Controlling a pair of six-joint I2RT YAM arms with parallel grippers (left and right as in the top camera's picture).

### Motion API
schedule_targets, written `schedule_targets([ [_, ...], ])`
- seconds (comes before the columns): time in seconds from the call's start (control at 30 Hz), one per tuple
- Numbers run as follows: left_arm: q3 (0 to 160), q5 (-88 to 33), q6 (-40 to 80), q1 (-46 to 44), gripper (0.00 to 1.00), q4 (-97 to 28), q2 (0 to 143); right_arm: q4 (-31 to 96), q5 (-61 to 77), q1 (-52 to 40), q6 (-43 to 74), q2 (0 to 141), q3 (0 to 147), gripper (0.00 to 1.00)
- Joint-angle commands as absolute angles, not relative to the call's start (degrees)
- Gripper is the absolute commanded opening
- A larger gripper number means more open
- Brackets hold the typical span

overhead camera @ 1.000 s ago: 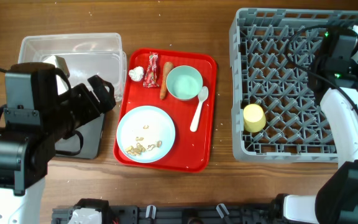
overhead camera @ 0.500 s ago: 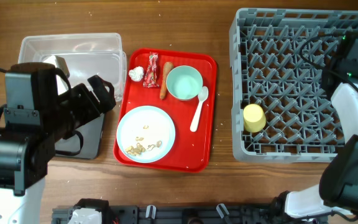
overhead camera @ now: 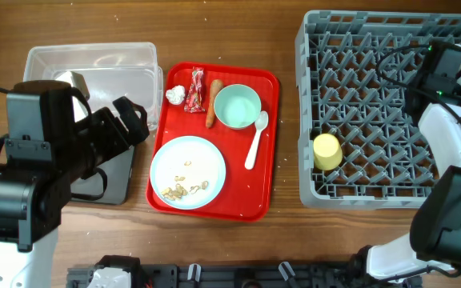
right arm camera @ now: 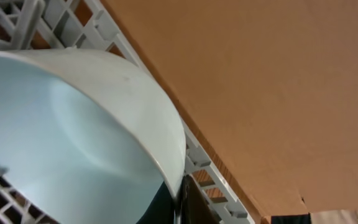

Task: Sort waste into correct bins and load items into the dishwasher rack
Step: 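Place the light-blue bowl upside down in the rack's back right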

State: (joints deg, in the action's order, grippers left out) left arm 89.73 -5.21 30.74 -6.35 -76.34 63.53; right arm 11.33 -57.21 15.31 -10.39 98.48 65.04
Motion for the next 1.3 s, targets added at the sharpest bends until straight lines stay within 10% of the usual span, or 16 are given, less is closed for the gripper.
schedule_targets([
  [0.0, 90.0, -5.0, 30.7, -6.0, 1.00, -76.2, 63.5, 12.6, -55.2, 13.6, -10.5, 99.9, 65.8, 0.04],
  [0.93, 90.0, -5.0, 30.7, -6.0, 1.00, -76.2, 63.5, 25.9, -55.9, 1.8, -7.0, 99.4, 65.8, 0.09],
  [1.03, 90.0, -5.0, 30.7, -6.0, 1.00, -76.2, 63.5, 26.6, -55.0, 1.8, -2.4, 95.9, 65.8, 0.23],
  [1.27, 90.0, -5.0, 30.7, -6.0, 1.00, -76.2, 63.5, 34.0, -11.4, 3.9, 6.9, 80.4, 65.8, 0.30],
])
